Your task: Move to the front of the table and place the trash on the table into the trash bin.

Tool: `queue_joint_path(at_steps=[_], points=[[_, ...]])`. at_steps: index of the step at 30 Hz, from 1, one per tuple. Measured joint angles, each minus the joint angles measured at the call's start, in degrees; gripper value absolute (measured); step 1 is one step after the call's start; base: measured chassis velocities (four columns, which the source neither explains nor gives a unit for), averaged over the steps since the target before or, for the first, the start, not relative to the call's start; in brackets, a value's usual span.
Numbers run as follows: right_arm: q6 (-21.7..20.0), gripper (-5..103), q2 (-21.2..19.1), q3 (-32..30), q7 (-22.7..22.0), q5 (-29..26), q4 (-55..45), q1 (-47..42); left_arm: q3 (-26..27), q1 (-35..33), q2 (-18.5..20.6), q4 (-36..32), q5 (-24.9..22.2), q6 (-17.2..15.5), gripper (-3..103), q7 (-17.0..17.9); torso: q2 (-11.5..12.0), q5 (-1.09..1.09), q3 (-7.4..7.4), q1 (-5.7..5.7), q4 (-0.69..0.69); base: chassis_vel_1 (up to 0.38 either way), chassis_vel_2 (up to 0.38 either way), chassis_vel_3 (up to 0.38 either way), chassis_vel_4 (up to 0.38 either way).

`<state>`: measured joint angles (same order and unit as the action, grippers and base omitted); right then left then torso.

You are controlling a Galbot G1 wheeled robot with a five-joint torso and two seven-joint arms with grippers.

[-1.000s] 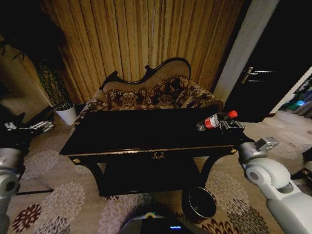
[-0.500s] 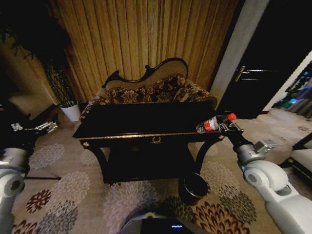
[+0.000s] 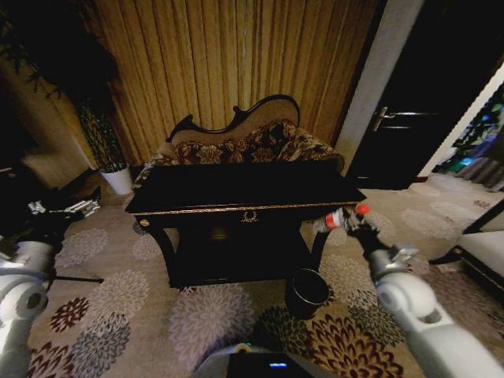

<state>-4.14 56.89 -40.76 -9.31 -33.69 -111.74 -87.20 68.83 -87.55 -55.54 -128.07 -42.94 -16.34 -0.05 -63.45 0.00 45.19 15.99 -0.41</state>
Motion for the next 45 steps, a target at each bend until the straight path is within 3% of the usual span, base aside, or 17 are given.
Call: queue_joint_path(at_steps=[4, 9, 18, 26, 37, 39, 41, 43, 44, 45], points=[[2.6, 34, 4.6, 2.7, 3.4, 2.8, 13.4, 3.5, -0.9, -0.1, -0.6, -0.6, 0.5, 0.0, 100, 0.0, 0.0, 0.0, -0.02, -0.02, 0.0, 0.0, 0.0, 0.0, 0.0], [7.0, 34, 7.4, 3.7, 6.8, 6.7, 26.2, 6.8, -1.0, -0.5, -0.6, -1.9, 0.3, -0.1, 100, 0.2, 0.0, 0.0, -0.03, -0.05, 0.0, 0.0, 0.0, 0.0, 0.0], [13.4, 34, 12.9, 5.4, 7.4, 9.6, 44.1, 14.7, -1.1, -0.7, -0.2, -3.2, 0.1, -0.3, 100, 0.3, 0.0, -0.01, -0.02, -0.04, 0.0, 0.0, 0.0, 0.0, 0.0], [14.5, 34, 16.4, 6.3, 7.3, 13.8, 51.6, 18.1, -1.1, -0.7, 1.2, -3.6, -0.1, -0.3, 100, 0.4, 0.0, -0.01, -0.02, -0.04, -0.01, 0.0, 0.0, 0.0, 0.0], [15.4, 31, 18.1, 5.9, 7.0, 15.9, 54.6, 20.3, -0.9, -1.1, 1.1, -3.9, -0.2, -0.3, 100, 0.4, 0.0, -0.01, -0.02, -0.04, 0.0, 0.0, 0.0, 0.0, 0.0], [15.3, 41, 18.2, 5.8, 6.9, 16.3, 54.4, 20.2, -0.9, -1.1, 1.2, -4.0, -0.2, -0.2, 100, 0.4, 0.0, 0.0, -0.02, -0.04, 0.0, 0.0, 0.0, 0.0, 0.0], [15.2, 41, 18.2, 5.7, 6.9, 16.8, 54.2, 20.0, -0.9, -1.0, 1.2, -4.0, -0.2, -0.2, 100, 0.4, 0.0, 0.0, -0.02, -0.04, 0.0, 0.0, 0.0, 0.0, 0.0], [15.2, 51, 18.2, 5.6, 6.9, 17.2, 53.9, 19.8, -0.8, -1.0, 1.2, -4.0, -0.2, -0.1, 100, 0.3, 0.0, 0.0, -0.02, -0.04, -0.01, 0.0, 0.0, 0.0, 0.0], [15.2, 51, 18.1, 5.5, 6.9, 17.3, 53.6, 19.6, -0.8, -1.1, 1.2, -4.0, -0.2, -0.1, 100, 0.3, 0.0, 0.0, -0.02, -0.04, -0.01, 0.0, 0.0, 0.0, 0.0], [15.1, 63, 18.1, 5.5, 6.9, 17.4, 53.5, 19.6, -0.8, -1.2, 1.2, -4.0, -0.2, -0.1, 100, 0.3, 0.0, 0.0, -0.02, -0.04, -0.01, 0.0, 0.0, 0.0, 0.0]])
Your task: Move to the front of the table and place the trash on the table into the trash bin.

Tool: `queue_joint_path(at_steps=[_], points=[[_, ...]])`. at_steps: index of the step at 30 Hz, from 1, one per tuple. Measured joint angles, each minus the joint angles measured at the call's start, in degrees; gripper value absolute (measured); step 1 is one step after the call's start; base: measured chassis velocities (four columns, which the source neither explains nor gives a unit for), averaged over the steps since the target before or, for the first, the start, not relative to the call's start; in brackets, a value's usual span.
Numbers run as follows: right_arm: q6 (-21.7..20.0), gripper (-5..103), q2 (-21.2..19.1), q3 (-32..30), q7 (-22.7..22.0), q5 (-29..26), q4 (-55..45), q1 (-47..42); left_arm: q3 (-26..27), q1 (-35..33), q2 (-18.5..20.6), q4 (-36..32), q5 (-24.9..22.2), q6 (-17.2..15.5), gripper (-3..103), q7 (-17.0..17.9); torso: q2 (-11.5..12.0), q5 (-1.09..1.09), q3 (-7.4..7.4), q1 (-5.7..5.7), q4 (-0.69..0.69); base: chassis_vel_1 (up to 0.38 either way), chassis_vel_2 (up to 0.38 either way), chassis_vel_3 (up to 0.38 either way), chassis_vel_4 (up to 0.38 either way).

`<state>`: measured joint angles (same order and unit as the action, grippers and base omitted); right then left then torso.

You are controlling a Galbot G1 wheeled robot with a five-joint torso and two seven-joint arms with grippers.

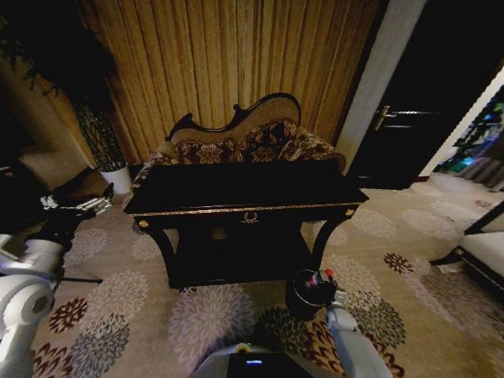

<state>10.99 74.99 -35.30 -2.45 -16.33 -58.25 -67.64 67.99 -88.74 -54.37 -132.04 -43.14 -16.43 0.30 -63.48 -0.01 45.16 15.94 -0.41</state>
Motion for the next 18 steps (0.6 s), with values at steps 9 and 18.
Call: queue_joint_path(at_steps=[9, 18], points=[[-0.6, 89, -0.2, -0.5, -0.2, -0.3, -1.7, -1.0, 0.1, -0.4, 0.0, 0.4, 0.0, 0.1, 100, 0.0, 0.0, 0.0, 0.0, 0.0, 0.0, 0.0, 0.0, 0.0, 0.0], [-1.2, 100, -0.4, -0.7, -0.3, -1.0, -3.3, -1.9, -0.3, -0.4, -0.4, 0.2, 0.1, 0.2, 100, -0.2, 0.0, 0.0, 0.0, 0.0, 0.01, 0.0, 0.0, 0.0, 0.0]])
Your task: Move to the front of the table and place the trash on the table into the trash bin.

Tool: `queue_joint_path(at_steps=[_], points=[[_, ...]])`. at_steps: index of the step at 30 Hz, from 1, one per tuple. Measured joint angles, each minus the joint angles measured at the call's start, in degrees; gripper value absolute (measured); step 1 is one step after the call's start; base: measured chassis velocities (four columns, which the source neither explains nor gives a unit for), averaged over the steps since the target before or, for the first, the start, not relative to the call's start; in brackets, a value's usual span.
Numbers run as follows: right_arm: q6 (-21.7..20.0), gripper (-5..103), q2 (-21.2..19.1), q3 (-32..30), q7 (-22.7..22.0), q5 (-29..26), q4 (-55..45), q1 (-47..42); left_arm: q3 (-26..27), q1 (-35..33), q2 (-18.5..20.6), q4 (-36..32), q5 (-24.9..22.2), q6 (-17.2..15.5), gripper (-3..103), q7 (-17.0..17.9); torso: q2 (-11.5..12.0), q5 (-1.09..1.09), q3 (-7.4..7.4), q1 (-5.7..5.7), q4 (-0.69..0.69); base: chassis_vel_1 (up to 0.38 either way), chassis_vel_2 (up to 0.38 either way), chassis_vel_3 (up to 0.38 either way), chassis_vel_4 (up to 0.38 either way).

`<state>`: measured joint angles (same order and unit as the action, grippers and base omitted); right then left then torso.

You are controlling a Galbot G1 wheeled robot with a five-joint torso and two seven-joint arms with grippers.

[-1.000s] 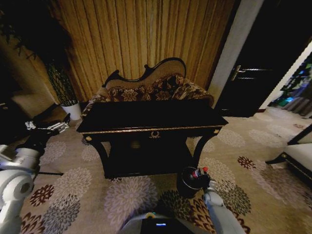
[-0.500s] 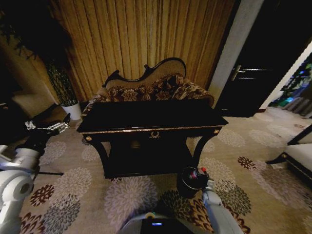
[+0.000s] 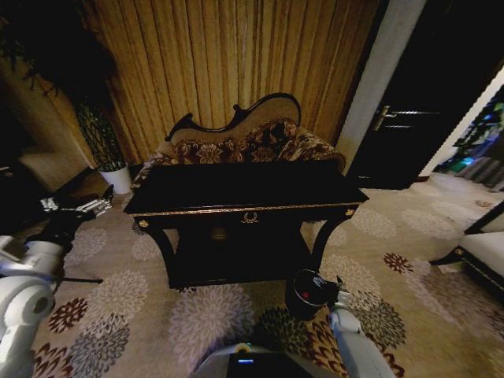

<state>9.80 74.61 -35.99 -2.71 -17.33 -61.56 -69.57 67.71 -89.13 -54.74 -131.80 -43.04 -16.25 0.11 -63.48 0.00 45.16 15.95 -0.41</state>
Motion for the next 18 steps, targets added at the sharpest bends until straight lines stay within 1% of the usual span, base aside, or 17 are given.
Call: queue_joint_path(at_steps=[10, 13, 18], points=[[-0.1, 100, 0.0, -0.1, -0.1, -0.2, -0.3, -0.1, -0.6, 0.2, -0.2, -0.1, 0.2, 0.1, 100, -0.3, 0.0, 0.0, 0.0, 0.0, 0.0, 0.0, 0.0, 0.0, 0.0], [-0.2, 100, 0.0, -0.1, -0.8, -0.4, -0.5, -0.1, -0.9, 0.2, -0.3, -0.1, 0.3, 0.2, 100, -0.3, 0.0, 0.0, 0.0, 0.0, 0.0, 0.0, 0.0, 0.0, 0.0], [-0.7, 100, -0.4, 0.1, -1.2, -0.9, -3.2, -1.2, -1.4, 0.3, -0.7, 0.0, 0.5, 0.3, 100, -0.3, 0.0, 0.0, 0.0, 0.0, 0.0, 0.0, 0.0, 0.0, 0.0]])
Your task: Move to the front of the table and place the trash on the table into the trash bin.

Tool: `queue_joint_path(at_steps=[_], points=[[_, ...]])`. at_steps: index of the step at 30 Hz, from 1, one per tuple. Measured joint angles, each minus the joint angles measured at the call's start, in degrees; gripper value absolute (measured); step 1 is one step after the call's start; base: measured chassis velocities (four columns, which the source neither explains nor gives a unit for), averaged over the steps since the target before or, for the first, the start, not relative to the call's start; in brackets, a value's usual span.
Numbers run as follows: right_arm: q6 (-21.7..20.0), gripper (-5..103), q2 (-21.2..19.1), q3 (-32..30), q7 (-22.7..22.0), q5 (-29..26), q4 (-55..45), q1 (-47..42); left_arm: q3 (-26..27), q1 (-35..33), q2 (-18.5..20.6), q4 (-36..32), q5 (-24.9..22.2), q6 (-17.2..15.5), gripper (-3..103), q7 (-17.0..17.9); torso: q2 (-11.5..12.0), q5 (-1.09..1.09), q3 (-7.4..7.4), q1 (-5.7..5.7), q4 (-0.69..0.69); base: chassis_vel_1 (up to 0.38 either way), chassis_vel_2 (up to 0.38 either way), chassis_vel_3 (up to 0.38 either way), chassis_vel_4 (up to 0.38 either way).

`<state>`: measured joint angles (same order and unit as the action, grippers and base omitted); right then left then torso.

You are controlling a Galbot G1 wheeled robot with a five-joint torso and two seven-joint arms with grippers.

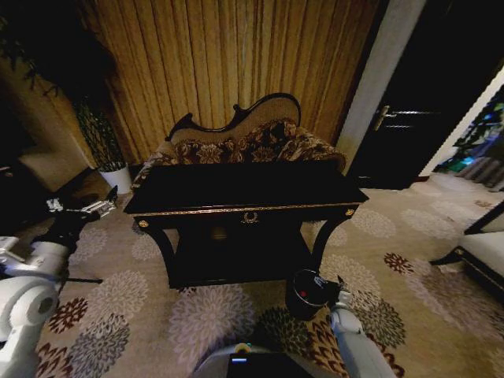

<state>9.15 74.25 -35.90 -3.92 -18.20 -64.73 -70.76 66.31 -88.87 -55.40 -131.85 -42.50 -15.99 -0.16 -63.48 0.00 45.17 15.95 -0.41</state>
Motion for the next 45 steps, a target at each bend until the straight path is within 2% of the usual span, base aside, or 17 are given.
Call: queue_joint_path(at_steps=[2, 5, 10, 12, 13, 15, 21, 23, 27, 32, 38, 45], points=[[-0.1, 100, -0.2, 0.1, 0.0, -0.7, -2.2, -0.9, -0.2, 0.1, -0.1, 0.0, 0.0, 0.0, 100, 0.0, 0.0, 0.01, 0.0, 0.0, -0.01, 0.0, 0.0, 0.0, 0.0], [-0.3, 100, -1.7, 0.0, 1.3, -4.7, -10.1, -3.5, -0.9, 0.2, -0.7, 0.2, 0.6, 0.5, 100, -0.1, 0.0, 0.01, 0.0, 0.0, 0.0, 0.0, 0.0, 0.0, 0.0], [-0.7, 100, -3.9, -0.7, 2.1, -6.2, -16.9, -5.4, -0.9, 0.0, -1.6, 0.5, 1.0, 0.7, 100, -0.9, 0.0, 0.0, 0.0, 0.0, 0.0, 0.0, 0.0, 0.0, 0.0], [-3.0, 100, -5.8, -1.3, 2.2, -8.1, -23.4, -7.2, -0.5, 0.0, -2.3, 0.5, 1.2, 0.2, 100, -1.8, 0.0, 0.0, 0.0, 0.0, 0.0, 0.0, 0.0, 0.0, 0.0], [-3.0, 100, -5.8, -1.3, 2.2, -8.1, -23.4, -7.2, -0.5, 0.0, -2.3, 0.5, 1.2, 0.2, 100, -1.8, 0.0, 0.0, 0.0, 0.0, 0.0, 0.0, 0.0, 0.0, 0.0], [-6.5, 100, -7.9, -1.8, 2.2, -10.5, -30.7, -9.8, -0.9, 0.4, -3.0, 0.6, 1.4, 0.1, 100, -1.9, 0.0, -0.01, 0.0, 0.0, 0.0, 0.0, 0.0, 0.0, 0.0], [-10.4, 100, -10.5, -2.5, 1.7, -12.0, -41.0, -13.0, -1.3, 0.6, -3.9, 0.7, 1.4, 0.1, 100, -1.8, 0.0, 0.01, 0.0, 0.0, -0.01, 0.0, 0.0, 0.0, 0.0], [-12.8, 100, -11.9, -2.7, 0.7, -13.3, -47.3, -14.1, -1.2, 0.4, -4.5, 0.7, 1.4, -0.1, 100, -1.8, 0.0, 0.0, 0.0, 0.0, 0.0, 0.0, 0.0, 0.0, 0.0], [-14.7, 100, -13.2, -2.7, -0.9, -14.8, -53.4, -14.1, -1.0, 0.2, -5.2, 0.7, 1.3, -0.2, 100, -1.5, 0.0, -0.01, -0.01, 0.0, 0.0, 0.0, 0.0, 0.0, 0.0], [-16.1, 100, -14.7, -2.5, -2.6, -15.8, -57.7, -13.7, -1.1, -0.2, -6.0, 0.7, 1.2, -0.4, 100, -1.0, 0.0, 0.0, 0.0, 0.0, 0.0, 0.0, 0.0, 0.0, 0.0], [-18.6, 100, -18.4, -3.1, -3.9, -18.2, -62.1, -13.7, -1.4, -1.1, -7.8, 0.7, 1.1, -1.1, 100, -0.9, 0.0, 0.0, 0.0, 0.0, 0.0, 0.0, 0.0, 0.0, 0.0], [-19.8, 100, -19.1, -3.8, -4.1, -19.6, -64.3, -14.8, -1.4, -1.4, -8.5, 0.8, 1.4, -1.5, 100, -0.9, 0.0, 0.01, 0.0, 0.0, -0.01, 0.0, 0.0, 0.0, 0.0]])
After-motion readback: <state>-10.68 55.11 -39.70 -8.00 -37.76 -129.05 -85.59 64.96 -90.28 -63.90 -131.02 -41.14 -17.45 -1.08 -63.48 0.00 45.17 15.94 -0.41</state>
